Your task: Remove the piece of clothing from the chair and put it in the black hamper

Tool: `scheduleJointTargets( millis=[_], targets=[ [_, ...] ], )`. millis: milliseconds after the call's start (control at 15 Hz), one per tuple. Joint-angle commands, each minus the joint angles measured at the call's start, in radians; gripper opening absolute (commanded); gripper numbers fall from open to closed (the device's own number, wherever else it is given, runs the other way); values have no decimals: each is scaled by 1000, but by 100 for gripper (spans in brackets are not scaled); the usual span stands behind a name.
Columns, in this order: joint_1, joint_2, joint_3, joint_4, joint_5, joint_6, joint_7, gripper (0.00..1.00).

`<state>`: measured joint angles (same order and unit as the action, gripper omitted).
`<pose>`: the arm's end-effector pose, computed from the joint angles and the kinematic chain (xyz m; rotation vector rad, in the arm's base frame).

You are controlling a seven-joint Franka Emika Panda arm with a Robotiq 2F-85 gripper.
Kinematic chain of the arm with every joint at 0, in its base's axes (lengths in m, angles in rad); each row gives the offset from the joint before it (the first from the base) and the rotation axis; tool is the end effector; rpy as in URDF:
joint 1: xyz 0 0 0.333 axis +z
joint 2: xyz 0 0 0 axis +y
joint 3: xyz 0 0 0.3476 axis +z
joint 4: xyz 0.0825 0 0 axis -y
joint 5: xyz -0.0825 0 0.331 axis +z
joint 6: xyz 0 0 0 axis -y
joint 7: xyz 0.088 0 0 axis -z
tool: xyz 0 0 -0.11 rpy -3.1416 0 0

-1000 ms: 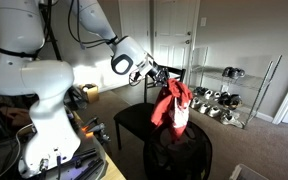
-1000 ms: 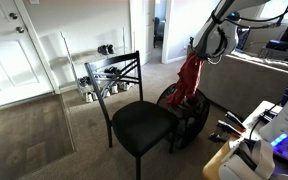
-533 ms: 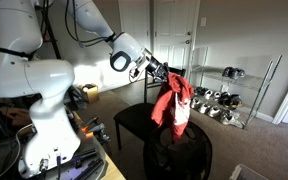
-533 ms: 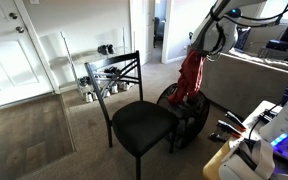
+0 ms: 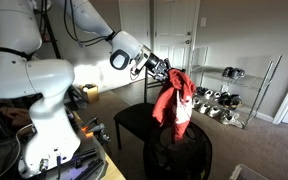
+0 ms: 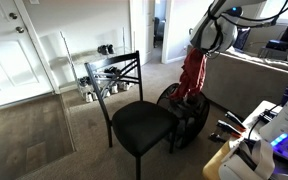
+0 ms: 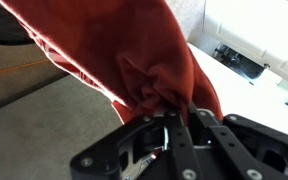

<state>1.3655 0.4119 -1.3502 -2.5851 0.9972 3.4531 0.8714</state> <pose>0.4305 -0.0614 0.4058 -1.7216 2.0875 -1.3024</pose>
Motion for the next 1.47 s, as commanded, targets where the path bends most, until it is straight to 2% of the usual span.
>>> scheduleJointTargets(
  millis=[0,133,200,267,800,1400],
  targets=[
    [5,20,-17,36,84,0,-50,7],
    [2,16,-16,51,118,0,-64,7],
    [25,37,-43,46,87,-20,-22,7],
    [23,38,-37,53,82,-29,-30,7],
    [-26,64,79,103,38,-127,-21,7],
    [-79,74,128,116,39,-144,-23,7]
  ],
)
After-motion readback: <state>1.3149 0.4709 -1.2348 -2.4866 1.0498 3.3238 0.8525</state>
